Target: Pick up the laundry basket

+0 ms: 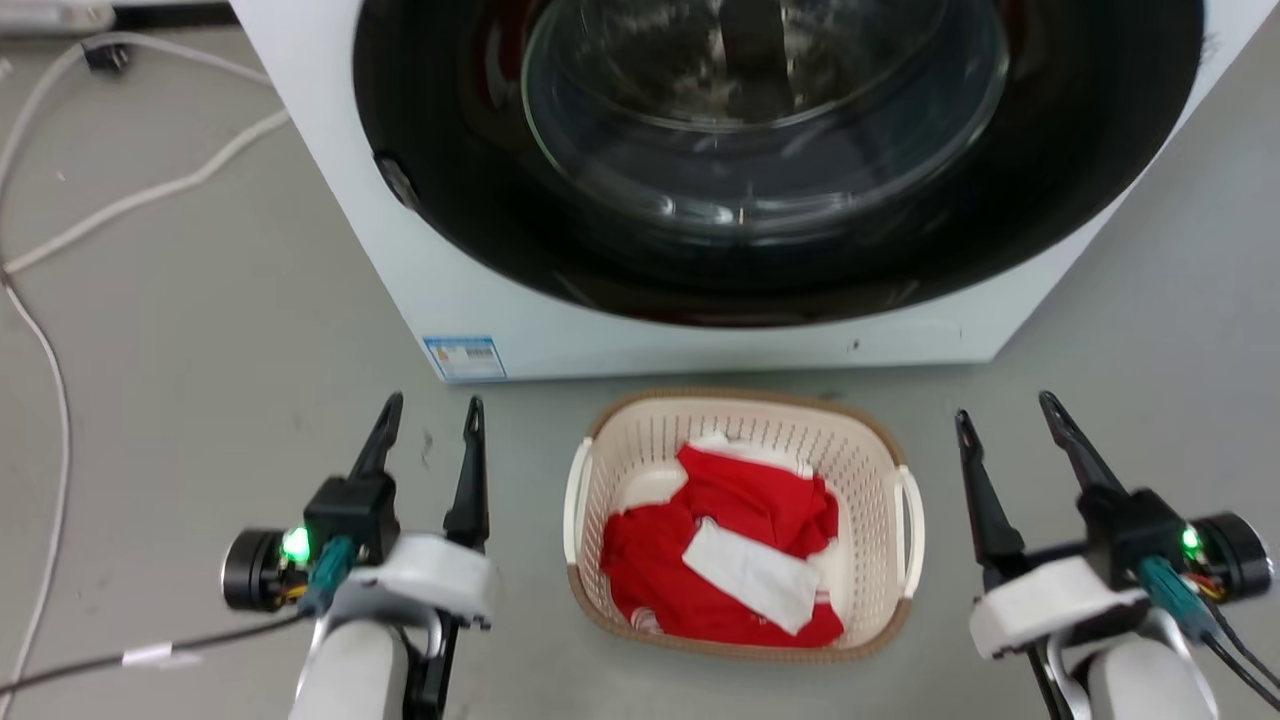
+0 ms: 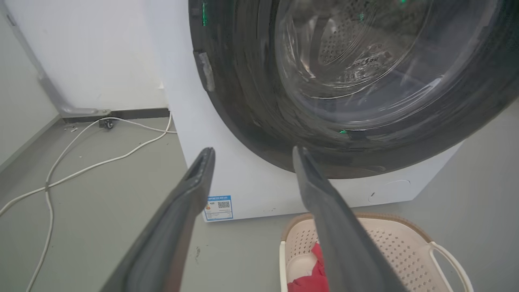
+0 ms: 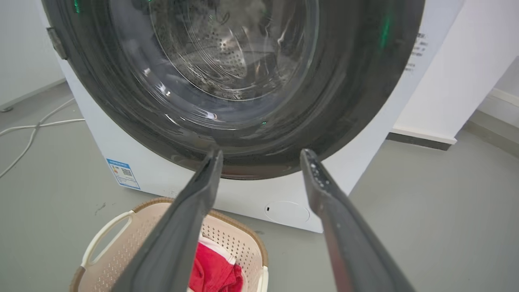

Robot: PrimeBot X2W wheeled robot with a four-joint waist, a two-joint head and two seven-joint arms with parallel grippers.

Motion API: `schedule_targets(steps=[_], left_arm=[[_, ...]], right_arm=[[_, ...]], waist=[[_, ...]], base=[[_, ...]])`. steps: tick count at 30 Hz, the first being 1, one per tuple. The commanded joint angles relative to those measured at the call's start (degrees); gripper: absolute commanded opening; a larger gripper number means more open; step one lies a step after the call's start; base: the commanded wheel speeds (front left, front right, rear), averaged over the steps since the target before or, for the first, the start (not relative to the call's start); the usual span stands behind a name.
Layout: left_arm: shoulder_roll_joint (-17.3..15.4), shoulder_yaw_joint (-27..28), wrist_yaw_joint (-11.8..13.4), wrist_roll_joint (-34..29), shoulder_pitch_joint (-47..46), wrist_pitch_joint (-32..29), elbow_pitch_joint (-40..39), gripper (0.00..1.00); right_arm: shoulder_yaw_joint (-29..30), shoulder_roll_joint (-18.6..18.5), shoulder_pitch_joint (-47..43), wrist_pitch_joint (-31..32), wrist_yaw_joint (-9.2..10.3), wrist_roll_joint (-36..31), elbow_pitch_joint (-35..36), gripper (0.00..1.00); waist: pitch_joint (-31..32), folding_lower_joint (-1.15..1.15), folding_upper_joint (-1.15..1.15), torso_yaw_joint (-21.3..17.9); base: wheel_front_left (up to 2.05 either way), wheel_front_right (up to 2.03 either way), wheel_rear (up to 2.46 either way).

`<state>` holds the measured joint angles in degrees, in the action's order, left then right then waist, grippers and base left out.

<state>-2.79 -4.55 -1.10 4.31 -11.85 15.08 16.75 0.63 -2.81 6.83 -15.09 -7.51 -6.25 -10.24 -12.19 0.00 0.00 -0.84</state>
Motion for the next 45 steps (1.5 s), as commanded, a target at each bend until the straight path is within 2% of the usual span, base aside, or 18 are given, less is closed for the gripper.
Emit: schedule_targets(steps=[1, 13, 29, 37, 45], left_arm=[[-0.16, -0.13, -0.31, 0.27, -2.12, 0.14, 1.26, 1.00], [-0.28, -1.87, -2.34, -1.51, -16.85, 0.14, 18.59, 1.00], [-1.66, -5.14, -5.37, -1.73, -34.92, 0.14, 43.65, 1.00], [-1.61, -7.31, -6.10, -1.28, -41.76, 0.04, 51.57, 1.00], [-1.38, -8.67, -6.24, -0.37, -45.11, -0.38, 54.83, 1.00]], right_arm=[[-0.35, -0.13, 2.10, -0.13, 0.04, -0.79, -1.42, 1.00], [-0.54, -0.13, 16.21, -0.13, 0.04, -6.56, -21.36, 1.00], [1.36, -0.11, 32.13, -0.13, 0.05, -12.41, -41.77, 1.00], [1.24, -0.12, 37.85, -0.12, 0.05, -13.31, -49.23, 1.00], [1.23, -0.12, 41.36, -0.12, 0.04, -12.41, -53.74, 1.00]], waist=[[-4.03, 0.00, 0.00, -0.55], [-17.37, 0.00, 0.00, -1.98], [-28.06, 0.00, 0.00, -4.41], [-32.14, 0.00, 0.00, -4.92], [-35.19, 0.00, 0.00, -4.98]], base=[[0.00, 0.00, 0.00], [0.00, 0.00, 0.00], [0.00, 0.00, 0.00], [0.00, 0.00, 0.00], [0.00, 0.00, 0.00]])
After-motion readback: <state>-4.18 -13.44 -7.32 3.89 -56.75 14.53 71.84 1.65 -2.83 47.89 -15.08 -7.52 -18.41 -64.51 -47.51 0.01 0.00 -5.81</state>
